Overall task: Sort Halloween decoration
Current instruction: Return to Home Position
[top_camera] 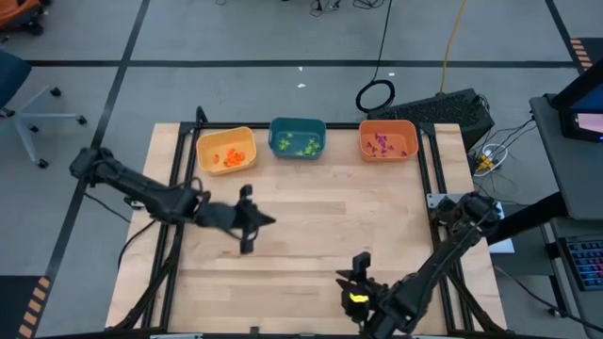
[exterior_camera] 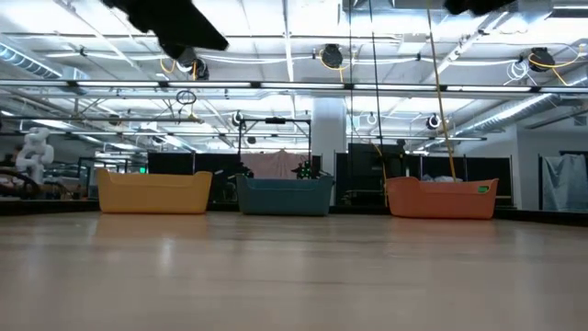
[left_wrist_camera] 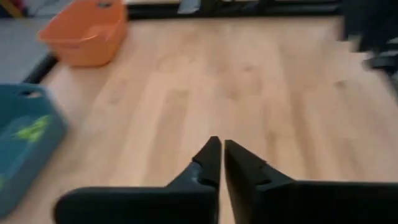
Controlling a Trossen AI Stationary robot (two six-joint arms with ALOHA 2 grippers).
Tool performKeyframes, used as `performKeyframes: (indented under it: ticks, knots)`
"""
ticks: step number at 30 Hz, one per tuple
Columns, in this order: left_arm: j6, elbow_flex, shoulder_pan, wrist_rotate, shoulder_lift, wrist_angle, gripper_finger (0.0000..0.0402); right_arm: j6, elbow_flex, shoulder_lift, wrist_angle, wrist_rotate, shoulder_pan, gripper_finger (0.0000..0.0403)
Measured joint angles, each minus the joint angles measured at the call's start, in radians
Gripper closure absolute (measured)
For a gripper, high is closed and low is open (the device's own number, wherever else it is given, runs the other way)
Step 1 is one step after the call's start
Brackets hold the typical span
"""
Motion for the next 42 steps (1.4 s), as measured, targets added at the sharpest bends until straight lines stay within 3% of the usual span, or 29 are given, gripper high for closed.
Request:
performKeyframes:
  ticks: [3,9,12,16,20,23,33,42]
  knots:
    - [-0.013,-0.082,-0.088,-0.037,-0.025,0.128,0.0397,0.021,0.000,-0.009,-0.011,0.009,0.025,0.0319]
    - [-0.014,-0.188,-0.200,-0.098,-0.027,0.304,0.0394,0.148,0.000,-0.009,-0.123,0.054,0.067,0.0388]
    - [-0.014,-0.221,-0.240,-0.124,-0.026,0.351,0.0394,0.191,-0.033,-0.017,-0.117,0.077,0.080,0.0398]
    - [-0.007,-0.239,-0.273,-0.140,-0.027,0.413,0.0394,0.130,-0.156,-0.066,0.084,0.042,0.062,0.0401]
    - [0.000,-0.240,-0.285,-0.173,-0.027,0.423,0.0394,-0.079,-0.312,-0.135,0.395,-0.116,0.013,0.0402]
    - [0.018,-0.240,-0.294,-0.179,-0.027,0.444,0.0394,-0.183,-0.445,-0.239,0.565,-0.190,-0.006,0.0403]
    - [0.194,-0.264,-0.324,-0.182,-0.026,0.538,0.0394,-0.274,-1.003,-0.744,0.983,-0.249,-0.020,0.0403]
    - [0.255,-0.428,-0.292,-0.090,-0.026,0.867,0.0394,-0.385,-1.346,-1.124,1.222,-0.323,-0.041,0.0403]
